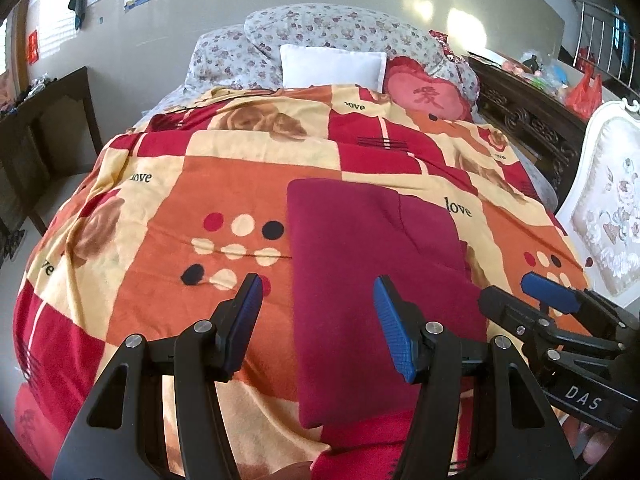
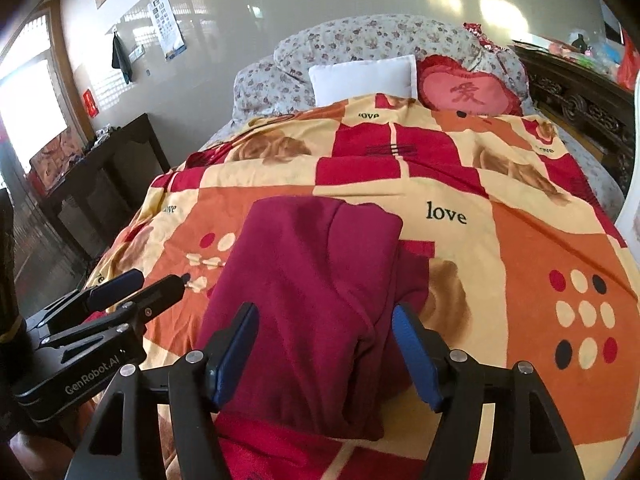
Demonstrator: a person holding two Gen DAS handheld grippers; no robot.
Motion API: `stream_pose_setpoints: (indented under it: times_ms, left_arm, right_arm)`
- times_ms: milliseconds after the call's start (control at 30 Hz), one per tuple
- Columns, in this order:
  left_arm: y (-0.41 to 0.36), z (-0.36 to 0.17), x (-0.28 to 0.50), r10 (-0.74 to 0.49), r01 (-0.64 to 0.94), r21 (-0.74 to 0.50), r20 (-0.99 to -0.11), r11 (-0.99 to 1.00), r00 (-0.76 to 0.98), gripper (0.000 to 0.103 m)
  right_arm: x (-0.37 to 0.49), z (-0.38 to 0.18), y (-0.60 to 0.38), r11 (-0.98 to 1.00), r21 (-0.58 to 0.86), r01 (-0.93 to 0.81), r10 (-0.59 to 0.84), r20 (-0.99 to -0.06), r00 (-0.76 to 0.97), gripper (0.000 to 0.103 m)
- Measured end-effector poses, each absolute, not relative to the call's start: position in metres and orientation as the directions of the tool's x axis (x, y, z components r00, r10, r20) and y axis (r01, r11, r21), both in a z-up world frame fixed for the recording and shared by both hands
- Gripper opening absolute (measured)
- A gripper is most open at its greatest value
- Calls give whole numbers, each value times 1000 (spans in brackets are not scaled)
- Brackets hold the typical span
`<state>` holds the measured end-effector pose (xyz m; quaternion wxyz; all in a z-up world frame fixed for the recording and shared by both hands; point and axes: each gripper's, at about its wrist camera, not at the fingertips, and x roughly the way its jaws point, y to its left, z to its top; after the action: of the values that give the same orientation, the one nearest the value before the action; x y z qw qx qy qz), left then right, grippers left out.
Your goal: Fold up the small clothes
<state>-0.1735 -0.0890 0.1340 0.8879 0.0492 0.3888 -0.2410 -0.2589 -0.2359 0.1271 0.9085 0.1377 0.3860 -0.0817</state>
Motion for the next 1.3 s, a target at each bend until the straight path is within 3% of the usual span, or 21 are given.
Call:
stream_pose_setpoints:
  times_ms: [1300]
  left_arm:
    - [-91,122,-168,-366,468,-77,-739,880,566,58]
  right_arm:
    - [-255,111,-243,934,205,292,-35,-762,647,69]
